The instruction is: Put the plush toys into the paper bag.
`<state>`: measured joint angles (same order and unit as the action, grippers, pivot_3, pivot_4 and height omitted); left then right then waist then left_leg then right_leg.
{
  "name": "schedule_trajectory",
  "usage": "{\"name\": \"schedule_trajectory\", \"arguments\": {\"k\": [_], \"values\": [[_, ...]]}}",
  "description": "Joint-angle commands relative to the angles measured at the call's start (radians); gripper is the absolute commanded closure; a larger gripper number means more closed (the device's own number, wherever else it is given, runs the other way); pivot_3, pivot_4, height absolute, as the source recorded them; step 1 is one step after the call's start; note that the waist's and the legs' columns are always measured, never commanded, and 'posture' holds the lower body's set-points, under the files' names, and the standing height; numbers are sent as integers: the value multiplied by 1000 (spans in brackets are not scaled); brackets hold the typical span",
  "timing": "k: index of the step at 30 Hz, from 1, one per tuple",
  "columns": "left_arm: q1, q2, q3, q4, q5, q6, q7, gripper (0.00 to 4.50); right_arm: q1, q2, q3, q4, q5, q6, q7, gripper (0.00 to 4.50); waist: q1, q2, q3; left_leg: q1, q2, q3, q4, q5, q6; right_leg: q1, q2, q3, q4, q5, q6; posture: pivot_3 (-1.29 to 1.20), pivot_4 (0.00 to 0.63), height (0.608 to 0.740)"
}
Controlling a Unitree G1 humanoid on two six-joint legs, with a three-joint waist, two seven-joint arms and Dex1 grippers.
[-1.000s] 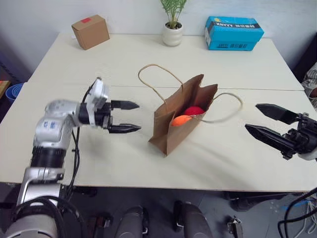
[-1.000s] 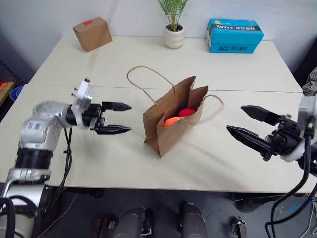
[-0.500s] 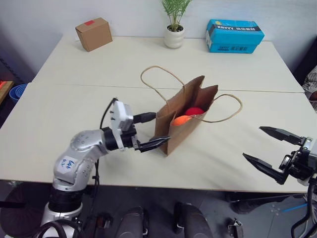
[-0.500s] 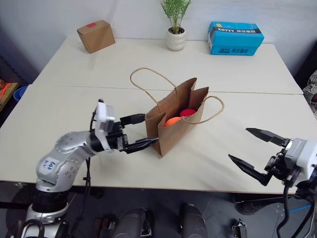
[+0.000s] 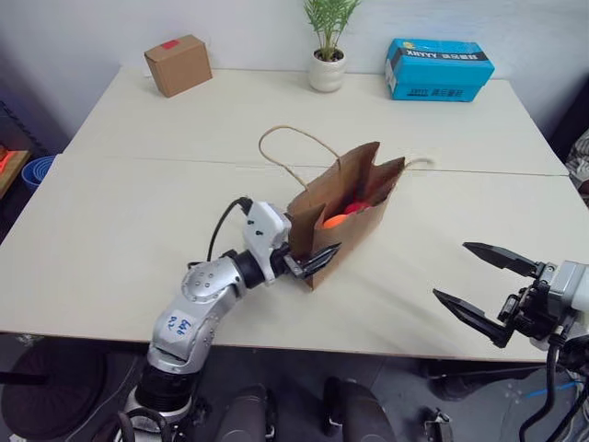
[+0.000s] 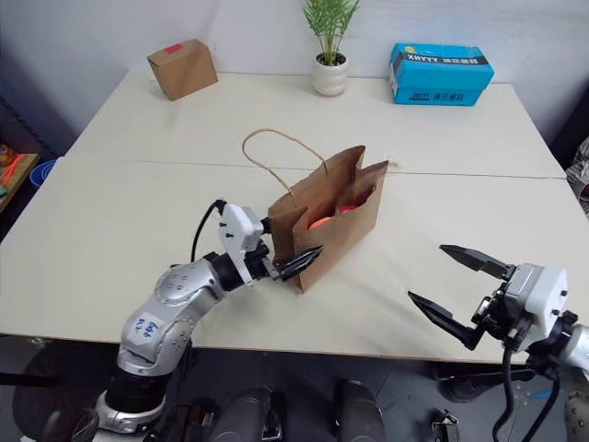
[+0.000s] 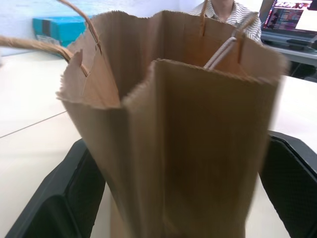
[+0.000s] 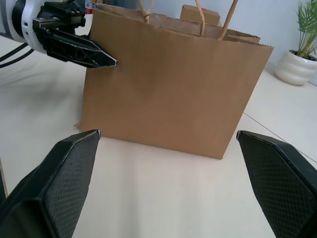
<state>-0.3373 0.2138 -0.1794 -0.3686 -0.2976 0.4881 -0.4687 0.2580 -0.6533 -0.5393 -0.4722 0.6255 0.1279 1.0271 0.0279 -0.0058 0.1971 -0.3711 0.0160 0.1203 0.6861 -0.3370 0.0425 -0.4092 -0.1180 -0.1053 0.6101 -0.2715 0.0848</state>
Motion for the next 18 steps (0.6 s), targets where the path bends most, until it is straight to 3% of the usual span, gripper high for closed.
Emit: {"name": "schedule_trajectory", "arguments": {"k": [1,9,12,15,18], "values": [[-25,-17,-7,17,29,-55,15,928,5,5,-1,-46,10,-18,-24,0,-1,0,0,0,0,0,0,0,0,0,0,0,0,0,0,0,150,740],[-54,17,37,72,-44,-70,-106,3517,41,6,-10,-75,9,-40,-45,0,-2,0,0,0,0,0,0,0,0,0,0,0,0,0,0,0,150,740],[-123,169,93,197,-150,-118,-425,4417,75,9,-40,-87,17,-53,-48,0,-2,0,0,0,0,0,0,0,0,0,0,-1,0,0,0,0,150,740],[-206,279,103,335,-224,-157,-710,4465,118,1,-74,-95,27,-69,-27,0,-4,1,0,0,1,0,0,0,-2,-2,2,-2,2,-2,-3,0,150,740],[-319,315,85,500,-214,-212,-893,4465,169,-15,-143,-96,60,-78,14,0,1,1,0,0,0,0,0,0,-1,-1,4,-3,2,-2,-3,0,150,740]]}}
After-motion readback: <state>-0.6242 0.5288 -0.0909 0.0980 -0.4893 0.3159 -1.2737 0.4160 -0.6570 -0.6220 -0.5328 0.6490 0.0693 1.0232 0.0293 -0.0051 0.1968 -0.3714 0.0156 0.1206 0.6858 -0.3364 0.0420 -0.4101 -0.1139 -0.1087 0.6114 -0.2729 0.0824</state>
